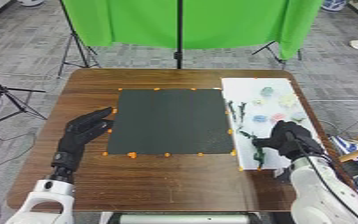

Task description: Arrange flowers

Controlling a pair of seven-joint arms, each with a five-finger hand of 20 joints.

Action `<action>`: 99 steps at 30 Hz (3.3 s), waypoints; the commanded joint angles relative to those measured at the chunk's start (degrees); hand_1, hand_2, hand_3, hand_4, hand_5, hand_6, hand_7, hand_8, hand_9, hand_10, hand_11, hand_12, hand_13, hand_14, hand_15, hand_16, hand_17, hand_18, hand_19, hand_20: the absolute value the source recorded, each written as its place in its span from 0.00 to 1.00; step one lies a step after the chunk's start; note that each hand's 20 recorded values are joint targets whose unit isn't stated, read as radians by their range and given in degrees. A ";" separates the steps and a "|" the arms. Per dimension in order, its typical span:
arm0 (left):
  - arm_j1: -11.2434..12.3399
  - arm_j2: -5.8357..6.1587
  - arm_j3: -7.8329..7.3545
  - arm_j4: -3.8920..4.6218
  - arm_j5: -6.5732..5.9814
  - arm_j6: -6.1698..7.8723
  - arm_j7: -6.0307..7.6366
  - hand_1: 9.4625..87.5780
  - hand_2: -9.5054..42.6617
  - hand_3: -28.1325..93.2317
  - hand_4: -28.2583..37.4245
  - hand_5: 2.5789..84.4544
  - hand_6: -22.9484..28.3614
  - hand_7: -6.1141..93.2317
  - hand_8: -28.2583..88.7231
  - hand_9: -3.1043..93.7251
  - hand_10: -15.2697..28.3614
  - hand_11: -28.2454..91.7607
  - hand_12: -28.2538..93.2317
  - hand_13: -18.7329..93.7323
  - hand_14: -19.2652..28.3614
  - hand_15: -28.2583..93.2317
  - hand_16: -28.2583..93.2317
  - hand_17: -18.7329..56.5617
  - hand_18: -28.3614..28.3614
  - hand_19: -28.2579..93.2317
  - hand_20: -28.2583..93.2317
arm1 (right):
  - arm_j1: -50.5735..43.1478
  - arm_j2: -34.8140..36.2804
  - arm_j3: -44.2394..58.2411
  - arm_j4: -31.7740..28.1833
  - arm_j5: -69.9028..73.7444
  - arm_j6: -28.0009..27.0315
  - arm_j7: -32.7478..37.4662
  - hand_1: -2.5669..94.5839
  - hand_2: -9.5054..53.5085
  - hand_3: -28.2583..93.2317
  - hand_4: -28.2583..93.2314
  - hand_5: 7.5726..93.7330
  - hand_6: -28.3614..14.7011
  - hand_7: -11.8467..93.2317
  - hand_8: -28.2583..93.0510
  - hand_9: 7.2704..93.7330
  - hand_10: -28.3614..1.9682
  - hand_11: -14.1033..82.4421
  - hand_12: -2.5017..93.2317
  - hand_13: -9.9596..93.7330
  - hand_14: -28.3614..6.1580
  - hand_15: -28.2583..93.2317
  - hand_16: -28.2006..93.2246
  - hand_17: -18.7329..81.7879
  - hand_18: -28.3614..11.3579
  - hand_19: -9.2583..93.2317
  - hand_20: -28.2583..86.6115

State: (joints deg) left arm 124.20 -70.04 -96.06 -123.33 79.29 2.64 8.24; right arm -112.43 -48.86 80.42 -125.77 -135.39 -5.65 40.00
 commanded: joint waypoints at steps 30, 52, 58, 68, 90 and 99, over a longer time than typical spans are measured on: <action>0.22 -0.53 -0.79 0.43 1.32 -5.38 -2.50 0.29 0.11 0.74 0.19 0.56 0.50 0.16 0.19 0.54 0.70 0.42 0.34 0.50 0.82 0.44 0.23 0.30 0.83 0.42 0.40 | 6.04 4.66 -11.92 5.74 -3.51 6.35 1.57 0.56 0.00 0.72 0.19 0.89 0.64 0.43 0.44 0.93 0.51 0.59 0.38 0.95 0.77 0.83 0.60 0.75 0.18 1.00 0.73; -0.88 10.52 -6.61 7.05 -12.31 5.62 3.18 0.26 0.17 0.74 0.16 0.57 0.51 0.16 0.19 0.55 0.70 0.42 0.34 0.50 0.82 0.44 0.24 0.30 0.83 0.41 0.39 | 38.58 -2.18 -32.88 8.12 4.72 14.30 -4.56 0.55 0.00 0.75 0.21 0.89 0.60 0.44 0.44 0.93 0.50 0.62 0.38 0.95 0.78 0.84 0.60 0.76 0.18 1.00 0.75; -2.61 11.17 -4.86 10.32 -17.24 10.29 6.60 0.20 0.36 0.77 0.03 0.59 0.51 0.17 0.19 0.56 0.70 0.42 0.33 0.51 0.82 0.44 0.23 0.30 0.82 0.41 0.39 | 49.21 -9.15 -44.85 15.37 6.48 14.65 -6.53 0.55 0.00 0.75 0.21 0.89 0.61 0.44 0.44 0.93 0.50 0.62 0.38 0.95 0.78 0.84 0.60 0.76 0.19 1.00 0.75; -2.71 10.14 -2.53 12.82 -18.75 12.01 7.22 0.13 0.58 0.76 0.00 0.59 0.51 0.17 0.18 0.58 0.71 0.43 0.33 0.52 0.82 0.45 0.23 0.31 0.82 0.41 0.40 | 56.45 -19.46 -53.83 24.52 9.63 14.37 -7.07 0.54 0.00 0.75 0.22 0.89 0.61 0.45 0.44 0.93 0.50 0.62 0.38 0.95 0.78 0.85 0.59 0.76 0.19 1.00 0.75; -5.76 9.26 0.94 14.50 -17.44 9.45 6.67 0.13 0.55 0.77 0.00 0.58 0.50 0.18 0.18 0.57 0.70 0.43 0.33 0.52 0.82 0.45 0.23 0.31 0.82 0.42 0.40 | 52.64 -26.32 -57.88 33.72 11.80 20.65 -8.39 0.55 0.00 0.74 0.21 0.89 0.63 0.45 0.43 0.94 0.52 0.62 0.36 0.96 0.78 0.84 0.58 0.77 0.19 1.00 0.75; -5.83 8.98 0.94 14.63 -16.97 8.81 6.46 0.14 0.43 0.78 0.00 0.57 0.50 0.17 0.18 0.57 0.70 0.43 0.33 0.51 0.82 0.45 0.23 0.31 0.82 0.42 0.40 | 52.69 -26.20 -58.24 34.76 11.57 20.32 -8.69 0.53 0.00 0.73 0.19 0.88 0.64 0.46 0.42 0.94 0.53 0.61 0.35 0.97 0.79 0.82 0.57 0.77 0.19 1.00 0.73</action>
State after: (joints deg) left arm 118.27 -60.25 -95.41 -109.21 61.74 12.46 15.42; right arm -59.71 -74.47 22.53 -91.64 -122.91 14.48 31.87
